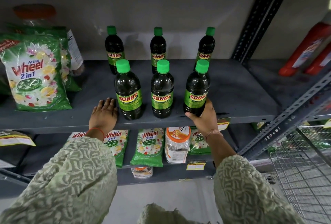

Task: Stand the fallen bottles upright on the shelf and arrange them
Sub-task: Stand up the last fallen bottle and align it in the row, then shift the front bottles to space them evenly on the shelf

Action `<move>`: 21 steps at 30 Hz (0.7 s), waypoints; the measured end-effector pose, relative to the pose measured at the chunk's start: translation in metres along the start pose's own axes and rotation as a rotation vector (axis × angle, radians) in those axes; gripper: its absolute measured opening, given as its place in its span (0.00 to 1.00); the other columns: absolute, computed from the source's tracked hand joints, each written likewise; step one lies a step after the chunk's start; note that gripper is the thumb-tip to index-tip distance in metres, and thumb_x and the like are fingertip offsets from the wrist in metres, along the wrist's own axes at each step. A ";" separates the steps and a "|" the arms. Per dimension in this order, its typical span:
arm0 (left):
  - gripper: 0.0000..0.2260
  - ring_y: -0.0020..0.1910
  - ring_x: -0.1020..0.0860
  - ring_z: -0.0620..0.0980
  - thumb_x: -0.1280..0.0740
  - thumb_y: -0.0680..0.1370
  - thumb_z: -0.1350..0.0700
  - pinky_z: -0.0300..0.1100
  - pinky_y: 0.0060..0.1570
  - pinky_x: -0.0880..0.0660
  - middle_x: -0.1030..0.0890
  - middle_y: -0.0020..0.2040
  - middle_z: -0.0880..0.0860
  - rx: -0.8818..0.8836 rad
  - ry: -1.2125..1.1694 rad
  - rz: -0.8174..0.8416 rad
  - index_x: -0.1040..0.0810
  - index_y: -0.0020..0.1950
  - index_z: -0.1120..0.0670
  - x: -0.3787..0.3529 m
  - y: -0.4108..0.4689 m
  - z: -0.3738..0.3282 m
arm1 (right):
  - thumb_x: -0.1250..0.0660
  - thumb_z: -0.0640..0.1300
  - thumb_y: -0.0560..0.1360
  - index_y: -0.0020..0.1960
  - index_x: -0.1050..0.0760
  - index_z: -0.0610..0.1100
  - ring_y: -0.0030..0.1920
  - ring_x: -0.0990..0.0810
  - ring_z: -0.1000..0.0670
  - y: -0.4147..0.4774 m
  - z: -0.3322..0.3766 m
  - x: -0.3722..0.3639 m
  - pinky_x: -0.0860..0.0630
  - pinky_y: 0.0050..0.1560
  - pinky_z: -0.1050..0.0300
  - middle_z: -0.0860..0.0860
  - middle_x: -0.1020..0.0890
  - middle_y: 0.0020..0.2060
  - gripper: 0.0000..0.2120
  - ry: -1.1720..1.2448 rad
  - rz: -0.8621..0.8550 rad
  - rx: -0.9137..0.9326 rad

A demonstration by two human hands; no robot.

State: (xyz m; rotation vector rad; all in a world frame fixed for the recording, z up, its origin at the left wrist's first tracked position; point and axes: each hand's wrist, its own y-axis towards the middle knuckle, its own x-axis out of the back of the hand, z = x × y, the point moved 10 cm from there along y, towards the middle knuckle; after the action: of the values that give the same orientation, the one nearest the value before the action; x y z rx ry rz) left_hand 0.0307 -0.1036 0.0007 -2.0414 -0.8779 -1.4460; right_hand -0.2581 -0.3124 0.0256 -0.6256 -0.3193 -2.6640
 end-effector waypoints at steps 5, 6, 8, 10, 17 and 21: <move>0.21 0.76 0.45 0.57 0.50 0.81 0.54 0.51 0.74 0.48 0.42 0.76 0.57 0.003 -0.069 -0.054 0.42 0.74 0.57 0.004 0.001 0.000 | 0.24 0.40 0.64 0.67 0.37 0.39 0.63 0.28 0.43 -0.002 0.001 -0.001 0.34 0.59 0.58 0.42 0.27 0.62 0.35 -0.003 0.013 0.018; 0.20 0.74 0.42 0.59 0.48 0.80 0.56 0.51 0.73 0.45 0.38 0.75 0.59 0.043 -0.170 -0.095 0.39 0.72 0.58 0.009 -0.002 0.003 | 0.24 0.40 0.64 0.67 0.37 0.39 0.63 0.29 0.44 -0.002 0.002 -0.001 0.34 0.59 0.58 0.42 0.27 0.62 0.36 -0.006 0.016 0.025; 0.17 0.66 0.31 0.65 0.44 0.79 0.58 0.52 0.65 0.35 0.27 0.66 0.66 0.178 -0.427 -0.321 0.29 0.66 0.62 0.030 -0.018 0.019 | 0.24 0.41 0.63 0.67 0.38 0.41 0.64 0.30 0.45 -0.003 0.002 -0.001 0.33 0.60 0.56 0.43 0.28 0.63 0.37 0.000 0.029 0.032; 0.15 0.55 0.26 0.68 0.41 0.78 0.56 0.52 0.55 0.31 0.23 0.53 0.70 0.217 -0.551 -0.637 0.24 0.55 0.66 0.052 -0.055 0.021 | 0.22 0.43 0.62 0.69 0.40 0.43 0.65 0.31 0.47 -0.003 0.003 -0.001 0.33 0.63 0.54 0.45 0.30 0.64 0.41 0.034 0.038 0.029; 0.28 0.52 0.24 0.53 0.28 0.70 0.51 0.38 0.51 0.28 0.22 0.57 0.62 -0.053 -0.756 -0.283 0.30 0.65 0.62 -0.009 -0.101 -0.110 | 0.22 0.42 0.62 0.67 0.38 0.42 0.60 0.27 0.48 -0.005 0.009 0.004 0.32 0.58 0.58 0.45 0.25 0.60 0.40 0.061 0.003 0.040; 0.41 0.67 0.31 0.58 0.24 0.65 0.54 0.50 0.67 0.32 0.29 0.68 0.62 0.026 -0.809 -0.217 0.41 0.72 0.61 -0.027 -0.072 -0.131 | 0.22 0.45 0.62 0.67 0.37 0.41 0.61 0.26 0.44 -0.003 0.009 0.005 0.30 0.57 0.57 0.43 0.24 0.60 0.39 -0.029 0.002 0.074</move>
State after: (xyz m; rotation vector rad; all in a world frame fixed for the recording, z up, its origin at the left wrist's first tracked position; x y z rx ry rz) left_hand -0.1117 -0.1531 0.0191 -2.6002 -1.4439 -0.6445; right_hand -0.2601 -0.3090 0.0352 -0.6413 -0.4232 -2.6298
